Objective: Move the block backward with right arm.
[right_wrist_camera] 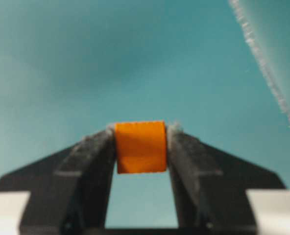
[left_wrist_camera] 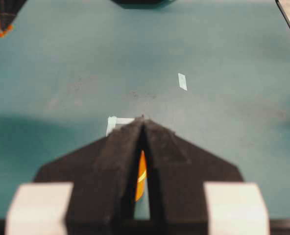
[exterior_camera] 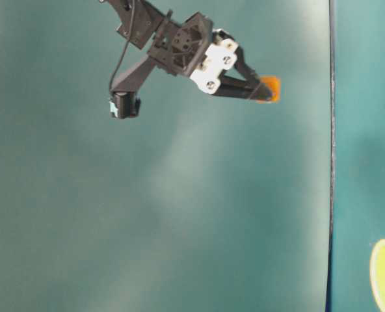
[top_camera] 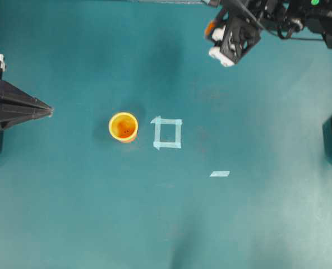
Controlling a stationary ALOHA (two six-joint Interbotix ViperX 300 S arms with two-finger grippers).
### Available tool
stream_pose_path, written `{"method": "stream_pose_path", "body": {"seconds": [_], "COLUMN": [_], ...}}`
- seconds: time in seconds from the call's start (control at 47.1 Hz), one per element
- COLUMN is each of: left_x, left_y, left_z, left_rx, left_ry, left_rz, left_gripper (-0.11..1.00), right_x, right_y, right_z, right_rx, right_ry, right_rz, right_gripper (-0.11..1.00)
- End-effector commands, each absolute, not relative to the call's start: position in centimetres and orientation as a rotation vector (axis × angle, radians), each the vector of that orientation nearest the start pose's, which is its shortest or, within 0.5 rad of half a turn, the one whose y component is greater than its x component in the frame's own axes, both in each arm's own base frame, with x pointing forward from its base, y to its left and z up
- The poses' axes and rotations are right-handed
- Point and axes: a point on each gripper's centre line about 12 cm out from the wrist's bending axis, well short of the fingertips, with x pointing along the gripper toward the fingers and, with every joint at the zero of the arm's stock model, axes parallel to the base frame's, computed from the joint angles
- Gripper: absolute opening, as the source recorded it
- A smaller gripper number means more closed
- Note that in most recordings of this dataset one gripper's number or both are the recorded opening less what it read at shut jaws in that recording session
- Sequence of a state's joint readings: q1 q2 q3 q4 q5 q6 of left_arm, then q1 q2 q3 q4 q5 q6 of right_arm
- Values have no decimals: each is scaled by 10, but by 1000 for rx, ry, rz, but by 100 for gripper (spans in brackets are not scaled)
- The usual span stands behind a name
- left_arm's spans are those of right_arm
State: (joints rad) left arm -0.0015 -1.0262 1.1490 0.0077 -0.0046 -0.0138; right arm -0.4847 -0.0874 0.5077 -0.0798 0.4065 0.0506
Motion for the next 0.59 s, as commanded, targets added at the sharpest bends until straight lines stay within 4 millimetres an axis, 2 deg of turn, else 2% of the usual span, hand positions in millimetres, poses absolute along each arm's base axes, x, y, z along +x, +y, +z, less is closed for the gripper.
{"method": "stream_pose_path", "body": {"seconds": [0.0, 0.17, 0.573], "left_x": [191, 191, 191], "left_y": [0, 0, 0], "left_z": [296, 296, 297], "left_rx": [-1, -3, -5], "left_ry": [84, 84, 83], "left_rz": [-2, -1, -1], "left_gripper": [0, 0, 0], "right_x": [345, 348, 349], "right_y": [-192, -199, -200], "right_z": [241, 244, 244], "right_rx": [156, 161, 162], "right_ry": [754, 746, 747], "right_rz": [-493, -508, -510], "right_gripper": [40, 40, 40]}}
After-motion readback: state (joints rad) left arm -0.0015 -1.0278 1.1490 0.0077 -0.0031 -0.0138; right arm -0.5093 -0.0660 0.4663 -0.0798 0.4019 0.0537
